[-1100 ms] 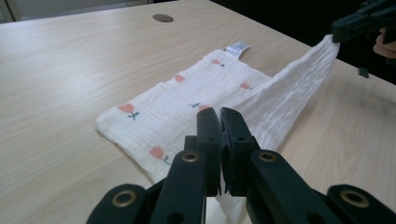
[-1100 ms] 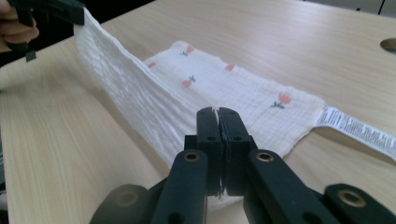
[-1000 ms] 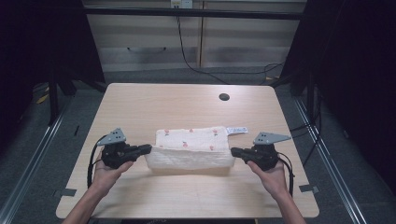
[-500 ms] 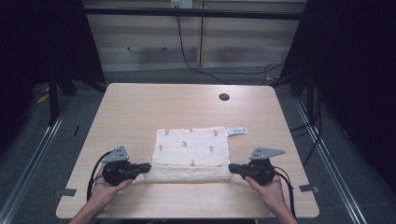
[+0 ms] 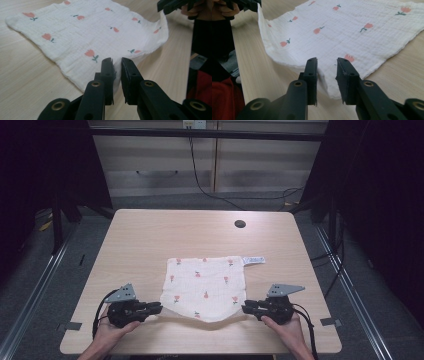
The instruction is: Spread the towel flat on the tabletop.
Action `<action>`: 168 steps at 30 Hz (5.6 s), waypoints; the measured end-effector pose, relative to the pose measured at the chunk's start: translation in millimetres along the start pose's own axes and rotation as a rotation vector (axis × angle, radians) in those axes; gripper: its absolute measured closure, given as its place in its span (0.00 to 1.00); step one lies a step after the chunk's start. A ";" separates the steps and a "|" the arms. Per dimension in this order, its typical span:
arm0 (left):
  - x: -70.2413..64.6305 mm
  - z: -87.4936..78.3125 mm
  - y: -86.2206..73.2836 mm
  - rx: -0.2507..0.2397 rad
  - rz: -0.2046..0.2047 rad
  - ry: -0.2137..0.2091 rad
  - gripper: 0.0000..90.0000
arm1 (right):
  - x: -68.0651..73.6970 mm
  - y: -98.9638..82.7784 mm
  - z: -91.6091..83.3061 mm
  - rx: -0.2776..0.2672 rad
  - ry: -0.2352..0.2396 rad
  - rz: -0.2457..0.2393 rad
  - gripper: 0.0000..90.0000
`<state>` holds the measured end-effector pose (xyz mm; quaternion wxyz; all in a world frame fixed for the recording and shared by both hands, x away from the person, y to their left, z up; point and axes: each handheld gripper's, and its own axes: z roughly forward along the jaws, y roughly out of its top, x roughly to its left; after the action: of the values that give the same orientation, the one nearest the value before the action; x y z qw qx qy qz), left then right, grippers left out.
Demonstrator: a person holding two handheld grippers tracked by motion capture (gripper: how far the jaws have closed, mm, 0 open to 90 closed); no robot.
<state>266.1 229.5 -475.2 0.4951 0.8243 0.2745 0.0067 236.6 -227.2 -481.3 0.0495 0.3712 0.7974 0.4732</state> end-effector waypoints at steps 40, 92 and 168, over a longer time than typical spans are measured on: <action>62.5 73.2 24.1 0.111 -0.004 0.139 0.71 | -51.3 26.6 66.6 0.070 -0.168 0.041 0.88; 34.7 64.0 15.9 0.157 0.043 0.180 0.74 | -105.2 63.7 85.5 0.039 -0.174 0.067 0.76; 115.5 89.9 53.0 0.117 -0.110 0.276 0.95 | -100.7 60.3 91.7 0.074 -0.178 0.143 0.95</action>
<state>413.2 190.5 -507.7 0.4034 0.8267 0.3845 0.0771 381.4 -209.1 -511.1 0.0727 0.4692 0.7782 0.4110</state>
